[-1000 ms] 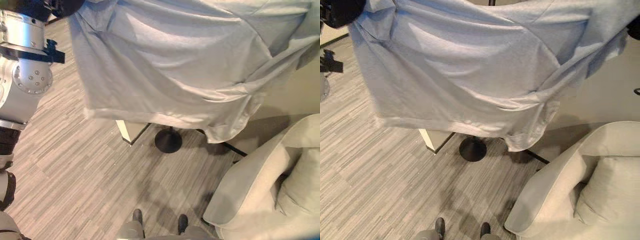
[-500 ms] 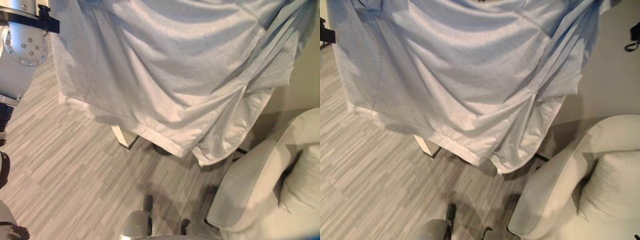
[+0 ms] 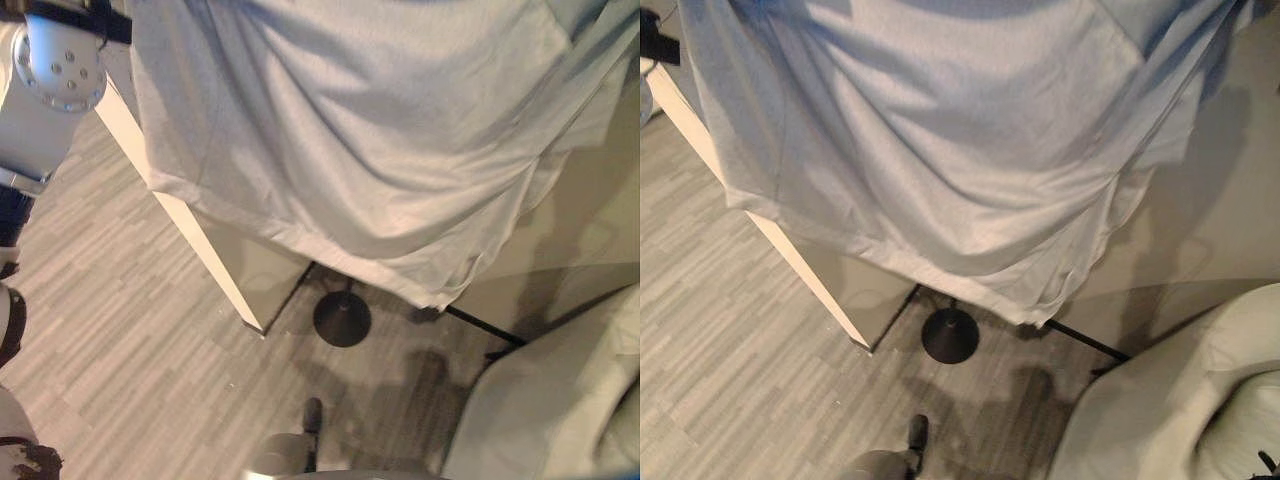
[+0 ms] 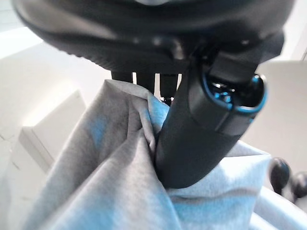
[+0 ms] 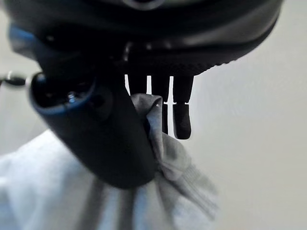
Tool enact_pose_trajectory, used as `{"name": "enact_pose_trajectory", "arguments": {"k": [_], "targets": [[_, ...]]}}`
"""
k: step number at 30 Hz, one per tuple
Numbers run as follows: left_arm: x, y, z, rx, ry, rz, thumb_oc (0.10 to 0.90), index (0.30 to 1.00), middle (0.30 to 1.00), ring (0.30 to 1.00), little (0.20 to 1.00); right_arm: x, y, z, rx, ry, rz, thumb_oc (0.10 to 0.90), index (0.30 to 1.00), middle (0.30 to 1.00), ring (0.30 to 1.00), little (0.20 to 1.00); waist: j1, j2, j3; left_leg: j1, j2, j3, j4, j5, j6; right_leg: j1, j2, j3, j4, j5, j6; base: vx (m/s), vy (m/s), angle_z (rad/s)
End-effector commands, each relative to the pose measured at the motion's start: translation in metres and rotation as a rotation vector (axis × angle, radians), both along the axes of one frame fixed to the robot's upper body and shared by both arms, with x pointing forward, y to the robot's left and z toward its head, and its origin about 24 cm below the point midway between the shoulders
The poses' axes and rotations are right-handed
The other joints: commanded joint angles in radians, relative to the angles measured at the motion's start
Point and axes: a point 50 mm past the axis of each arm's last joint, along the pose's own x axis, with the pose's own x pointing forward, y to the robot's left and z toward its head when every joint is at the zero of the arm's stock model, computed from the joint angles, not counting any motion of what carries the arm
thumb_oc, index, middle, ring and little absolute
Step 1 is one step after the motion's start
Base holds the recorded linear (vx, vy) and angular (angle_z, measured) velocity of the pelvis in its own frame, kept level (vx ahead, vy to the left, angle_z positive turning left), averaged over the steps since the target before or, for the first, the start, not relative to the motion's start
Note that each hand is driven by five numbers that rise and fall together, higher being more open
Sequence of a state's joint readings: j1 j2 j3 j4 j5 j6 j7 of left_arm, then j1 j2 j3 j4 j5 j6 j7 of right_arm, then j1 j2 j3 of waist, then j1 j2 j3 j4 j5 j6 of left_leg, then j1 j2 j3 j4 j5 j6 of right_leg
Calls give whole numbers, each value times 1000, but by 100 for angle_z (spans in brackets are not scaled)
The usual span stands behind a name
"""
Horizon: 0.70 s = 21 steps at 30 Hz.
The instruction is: Hang the clothes on the sofa on the clothes rack.
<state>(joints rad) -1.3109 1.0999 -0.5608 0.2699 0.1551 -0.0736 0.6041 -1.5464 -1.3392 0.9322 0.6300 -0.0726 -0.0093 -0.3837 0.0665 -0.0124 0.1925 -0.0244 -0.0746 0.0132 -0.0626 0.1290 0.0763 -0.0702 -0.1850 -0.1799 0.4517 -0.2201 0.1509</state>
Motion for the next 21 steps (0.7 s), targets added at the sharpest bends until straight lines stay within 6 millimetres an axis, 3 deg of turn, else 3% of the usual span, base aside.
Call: {"name": "enact_pose_trajectory", "arguments": {"k": [1,3,15,19,21], "targets": [[-12,29,30,-112,-119,106,400,300,300,300,300,-39,-11,49,10,-230,-63,400,300,300,300,300,-51,-30,-60,110,12,12,-25,-139,-120,65,72,47,-476,285,46,189,-87,53],[-6,32,25,-133,-94,111,400,300,300,300,300,-36,-8,48,28,-223,-35,400,300,300,300,300,-47,-49,-80,111,10,13,-25,-143,-122,105,78,45,-539,310,49,235,-80,52],[20,46,-5,-174,62,161,400,300,300,300,300,-19,-12,34,41,-137,-69,400,300,300,300,300,-41,-63,-103,96,31,3,-25,-153,-129,120,98,19,-539,282,35,84,-36,5],[28,49,-37,-235,124,126,400,300,300,300,300,-3,-3,3,35,-64,15,400,300,300,300,300,-38,-56,-81,84,33,2,-25,-157,-125,114,103,19,-539,275,28,4,-9,-4],[27,52,-63,-266,165,101,400,300,300,300,300,2,-1,-27,36,-13,61,400,300,300,300,300,-39,-55,-81,85,34,-2,-25,-161,-123,119,105,18,-539,266,23,11,-29,-7]]}}
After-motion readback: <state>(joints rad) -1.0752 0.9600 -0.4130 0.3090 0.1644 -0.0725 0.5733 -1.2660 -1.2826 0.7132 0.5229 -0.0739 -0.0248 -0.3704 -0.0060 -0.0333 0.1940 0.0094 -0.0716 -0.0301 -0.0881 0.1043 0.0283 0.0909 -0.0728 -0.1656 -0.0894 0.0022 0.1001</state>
